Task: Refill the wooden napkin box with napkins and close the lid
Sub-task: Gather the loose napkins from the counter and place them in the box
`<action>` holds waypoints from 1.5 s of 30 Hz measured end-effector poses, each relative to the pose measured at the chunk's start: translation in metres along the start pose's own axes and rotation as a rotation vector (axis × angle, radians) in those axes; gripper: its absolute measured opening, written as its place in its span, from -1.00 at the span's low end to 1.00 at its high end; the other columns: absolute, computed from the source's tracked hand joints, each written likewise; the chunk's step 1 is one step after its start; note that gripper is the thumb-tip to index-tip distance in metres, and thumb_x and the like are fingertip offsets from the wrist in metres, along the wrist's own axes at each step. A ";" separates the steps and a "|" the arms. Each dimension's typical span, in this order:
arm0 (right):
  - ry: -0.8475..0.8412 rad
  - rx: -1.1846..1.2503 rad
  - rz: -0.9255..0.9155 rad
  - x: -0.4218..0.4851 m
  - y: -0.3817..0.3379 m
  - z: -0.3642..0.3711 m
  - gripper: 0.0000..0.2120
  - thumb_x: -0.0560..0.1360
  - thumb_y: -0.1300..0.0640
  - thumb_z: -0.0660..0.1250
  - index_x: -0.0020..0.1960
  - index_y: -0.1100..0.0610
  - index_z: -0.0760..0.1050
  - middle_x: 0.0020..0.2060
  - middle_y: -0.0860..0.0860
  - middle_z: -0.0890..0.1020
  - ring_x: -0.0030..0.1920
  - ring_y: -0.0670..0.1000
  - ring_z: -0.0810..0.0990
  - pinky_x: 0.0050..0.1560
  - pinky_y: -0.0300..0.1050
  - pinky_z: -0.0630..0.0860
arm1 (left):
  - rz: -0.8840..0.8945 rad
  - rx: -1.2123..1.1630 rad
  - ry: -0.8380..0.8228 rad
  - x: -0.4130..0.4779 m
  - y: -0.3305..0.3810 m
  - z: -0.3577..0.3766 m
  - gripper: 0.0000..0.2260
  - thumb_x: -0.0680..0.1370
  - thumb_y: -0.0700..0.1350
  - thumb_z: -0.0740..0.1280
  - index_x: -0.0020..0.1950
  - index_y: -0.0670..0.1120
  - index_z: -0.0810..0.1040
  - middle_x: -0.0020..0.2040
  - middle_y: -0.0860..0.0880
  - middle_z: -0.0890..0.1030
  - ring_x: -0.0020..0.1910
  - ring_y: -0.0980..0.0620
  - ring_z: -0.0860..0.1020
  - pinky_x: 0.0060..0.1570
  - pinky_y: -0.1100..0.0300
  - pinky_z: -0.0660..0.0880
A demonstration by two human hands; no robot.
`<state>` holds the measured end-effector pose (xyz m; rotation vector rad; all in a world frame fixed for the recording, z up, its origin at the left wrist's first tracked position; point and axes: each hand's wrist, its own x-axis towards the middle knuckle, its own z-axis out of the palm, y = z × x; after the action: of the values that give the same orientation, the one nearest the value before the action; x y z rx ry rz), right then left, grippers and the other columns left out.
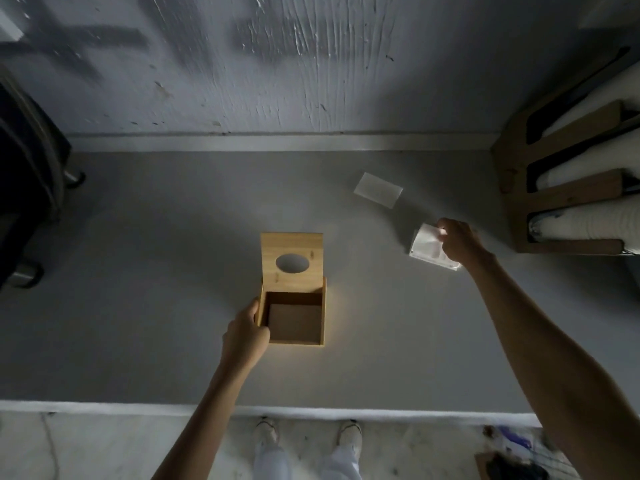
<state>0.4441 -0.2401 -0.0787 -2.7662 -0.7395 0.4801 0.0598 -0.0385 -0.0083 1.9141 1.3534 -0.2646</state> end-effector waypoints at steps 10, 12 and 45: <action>0.081 -0.010 -0.103 0.006 0.005 0.001 -0.61 0.41 0.45 0.29 0.19 0.20 0.55 0.12 0.25 0.64 0.14 0.30 0.59 0.11 0.10 0.54 | -0.015 0.005 0.023 0.001 -0.001 0.004 -0.41 0.43 -0.32 0.17 0.45 0.03 0.35 0.08 -0.22 0.62 0.04 -0.28 0.57 0.06 -0.14 0.52; 0.052 -0.013 -0.103 0.006 0.003 0.000 -0.59 0.41 0.47 0.26 0.20 0.20 0.54 0.13 0.24 0.63 0.16 0.29 0.58 0.12 0.10 0.53 | -0.014 0.012 0.029 0.001 -0.001 0.004 -0.41 0.43 -0.33 0.18 0.44 0.03 0.35 0.04 -0.23 0.62 0.02 -0.29 0.57 0.03 -0.13 0.53; -0.172 0.033 0.074 0.028 -0.056 -0.003 -0.72 0.40 0.17 0.44 0.08 0.25 0.58 0.04 0.25 0.67 0.05 0.24 0.64 0.00 -0.03 0.50 | -0.039 0.003 0.020 -0.007 0.009 -0.003 -0.42 0.50 -0.36 0.18 0.51 -0.05 0.25 0.36 -0.14 0.50 0.28 -0.16 0.50 0.24 -0.04 0.47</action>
<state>0.4431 -0.1788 -0.0658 -2.7536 -0.6613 0.7466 0.0639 -0.0425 0.0017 1.8983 1.4054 -0.2675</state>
